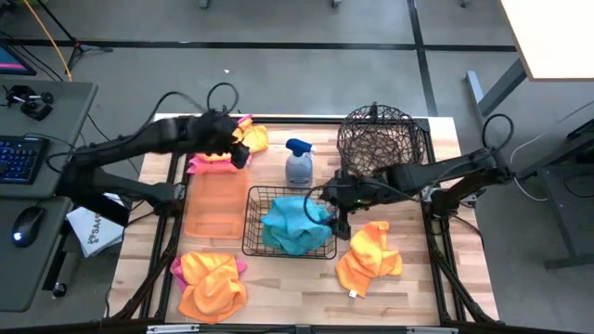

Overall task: Sort microfiber towel by color & place in baskets
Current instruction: Put the top yellow towel into the orange bin, then put the right yellow towel into the orange bin

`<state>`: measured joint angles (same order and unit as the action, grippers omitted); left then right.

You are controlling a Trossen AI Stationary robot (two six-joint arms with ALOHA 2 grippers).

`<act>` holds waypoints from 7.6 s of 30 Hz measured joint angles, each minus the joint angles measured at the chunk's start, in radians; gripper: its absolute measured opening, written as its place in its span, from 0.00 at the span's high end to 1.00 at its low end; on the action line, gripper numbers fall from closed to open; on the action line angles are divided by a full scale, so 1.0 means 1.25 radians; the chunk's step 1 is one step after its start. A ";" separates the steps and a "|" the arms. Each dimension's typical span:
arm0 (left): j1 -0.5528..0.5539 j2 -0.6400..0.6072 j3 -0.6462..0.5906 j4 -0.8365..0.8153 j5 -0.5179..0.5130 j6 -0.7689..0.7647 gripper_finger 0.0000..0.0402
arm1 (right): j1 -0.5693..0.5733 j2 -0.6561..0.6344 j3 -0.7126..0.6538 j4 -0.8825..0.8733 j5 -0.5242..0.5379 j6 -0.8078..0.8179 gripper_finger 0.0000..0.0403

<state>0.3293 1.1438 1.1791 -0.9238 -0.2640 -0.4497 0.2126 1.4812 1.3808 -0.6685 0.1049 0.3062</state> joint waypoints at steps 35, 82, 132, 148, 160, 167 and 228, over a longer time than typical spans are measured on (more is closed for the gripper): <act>0.387 0.534 0.031 -0.212 -0.109 0.625 0.41 | -0.080 -0.043 -0.002 0.044 0.234 0.125 0.14; -0.023 -0.068 0.546 -0.520 0.150 -0.067 1.00 | -0.092 -0.043 -0.002 0.035 0.332 -0.031 0.14; -0.099 -0.024 -0.360 -0.011 0.228 0.173 0.52 | -0.094 -0.068 -0.002 -0.004 0.268 0.027 0.14; -0.094 -0.026 0.027 0.004 0.237 0.307 0.32 | 0.142 -0.160 -0.205 -0.191 -0.008 0.567 0.14; -0.090 -0.025 0.028 0.337 0.332 0.298 0.32 | 0.310 -0.058 -0.420 -0.111 -0.018 0.924 0.14; -0.092 -0.026 0.028 0.378 0.329 0.216 0.32 | 0.279 0.101 -0.420 -0.089 -0.018 0.868 0.14; -0.215 0.302 0.321 0.557 0.607 0.392 0.50 | 0.090 0.063 0.411 -0.001 0.349 -0.138 0.98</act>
<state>0.0610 1.5211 1.5806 -0.2282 0.4952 0.0402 0.3255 1.5597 1.8948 -0.6700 0.5407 0.1334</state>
